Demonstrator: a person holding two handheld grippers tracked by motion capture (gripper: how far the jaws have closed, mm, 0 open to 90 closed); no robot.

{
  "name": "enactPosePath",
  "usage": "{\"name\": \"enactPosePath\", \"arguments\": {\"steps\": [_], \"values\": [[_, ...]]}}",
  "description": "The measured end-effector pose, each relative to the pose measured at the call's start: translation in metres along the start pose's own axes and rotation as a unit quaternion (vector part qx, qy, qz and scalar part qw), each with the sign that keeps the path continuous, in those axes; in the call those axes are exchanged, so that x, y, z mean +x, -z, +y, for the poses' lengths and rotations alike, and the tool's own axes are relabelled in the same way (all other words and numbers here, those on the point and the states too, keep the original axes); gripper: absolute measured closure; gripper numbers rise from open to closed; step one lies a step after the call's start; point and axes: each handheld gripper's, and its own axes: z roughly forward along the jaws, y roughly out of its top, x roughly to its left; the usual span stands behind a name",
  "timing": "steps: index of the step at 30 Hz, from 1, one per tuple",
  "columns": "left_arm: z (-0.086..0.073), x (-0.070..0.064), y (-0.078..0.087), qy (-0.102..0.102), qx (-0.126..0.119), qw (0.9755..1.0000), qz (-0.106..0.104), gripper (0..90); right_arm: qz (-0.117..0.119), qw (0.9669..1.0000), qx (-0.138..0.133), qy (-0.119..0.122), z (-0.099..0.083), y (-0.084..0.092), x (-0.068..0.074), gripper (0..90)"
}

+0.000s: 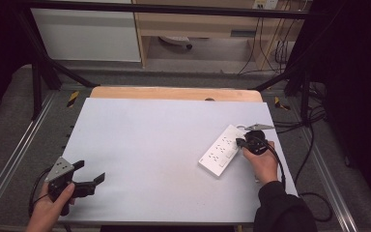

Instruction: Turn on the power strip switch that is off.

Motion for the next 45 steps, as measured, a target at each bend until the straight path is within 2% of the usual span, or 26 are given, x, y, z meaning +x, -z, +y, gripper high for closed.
{"name": "enactPosePath", "arguments": {"steps": [24, 33, 45], "values": [[0.0, 0.0, 0.0, -0.001, 0.0, 1.0, 0.0, 5.9, 0.004, 0.9997, -0.023, -0.003, 0.002, 0.005, 0.0, 90.0], [0.0, 0.0, 0.0, -0.001, 0.0, 1.0, 0.0, 5.9, 0.007, 0.9991, -0.043, -0.004, 0.004, 0.008, 0.0, 90.0], [0.0, 0.0, 0.0, -0.001, 0.001, 1.0, 0.001, 5.9, 0.011, 0.9969, -0.076, -0.019, 0.006, 0.015, -0.001, 88.2]]}}
